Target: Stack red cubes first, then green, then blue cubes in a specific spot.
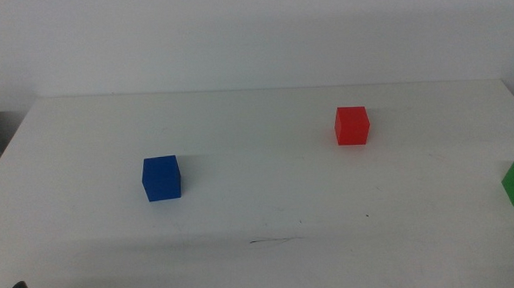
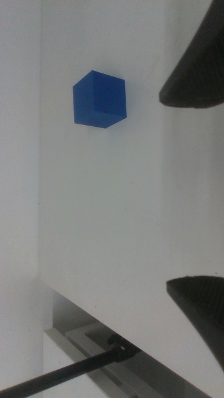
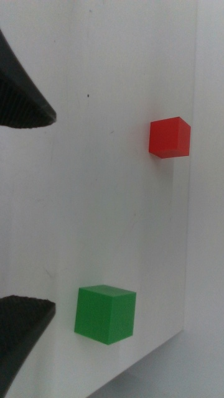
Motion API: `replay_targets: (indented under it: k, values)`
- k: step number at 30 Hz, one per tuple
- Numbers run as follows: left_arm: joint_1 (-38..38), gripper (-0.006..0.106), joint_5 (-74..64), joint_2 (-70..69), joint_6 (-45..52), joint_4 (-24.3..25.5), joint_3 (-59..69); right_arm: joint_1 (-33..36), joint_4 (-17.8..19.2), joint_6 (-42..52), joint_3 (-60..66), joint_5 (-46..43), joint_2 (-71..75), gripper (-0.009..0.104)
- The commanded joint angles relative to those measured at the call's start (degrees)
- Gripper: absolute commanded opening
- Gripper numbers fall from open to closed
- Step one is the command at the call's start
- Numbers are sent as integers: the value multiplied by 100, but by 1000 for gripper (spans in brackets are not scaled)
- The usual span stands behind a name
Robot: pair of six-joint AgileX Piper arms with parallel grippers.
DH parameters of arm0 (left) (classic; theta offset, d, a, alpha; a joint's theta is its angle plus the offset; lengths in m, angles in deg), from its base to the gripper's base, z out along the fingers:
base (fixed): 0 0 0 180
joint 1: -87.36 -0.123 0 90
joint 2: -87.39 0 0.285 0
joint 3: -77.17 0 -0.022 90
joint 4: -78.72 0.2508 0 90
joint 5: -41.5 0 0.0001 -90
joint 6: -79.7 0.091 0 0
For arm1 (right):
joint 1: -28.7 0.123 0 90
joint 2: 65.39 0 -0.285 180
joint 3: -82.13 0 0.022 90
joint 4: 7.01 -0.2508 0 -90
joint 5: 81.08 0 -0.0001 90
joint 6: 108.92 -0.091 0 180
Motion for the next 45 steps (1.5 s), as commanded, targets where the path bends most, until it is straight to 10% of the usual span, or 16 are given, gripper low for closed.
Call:
replay_targets:
  k: [1,45]
  values:
    - [-8,91,452,-133,-79,-59,-37,-49,-82,78,-200,-421,41,77]
    - [-8,91,452,-133,-79,-59,-37,835,-453,-201,-6367,3325,-5909,77]
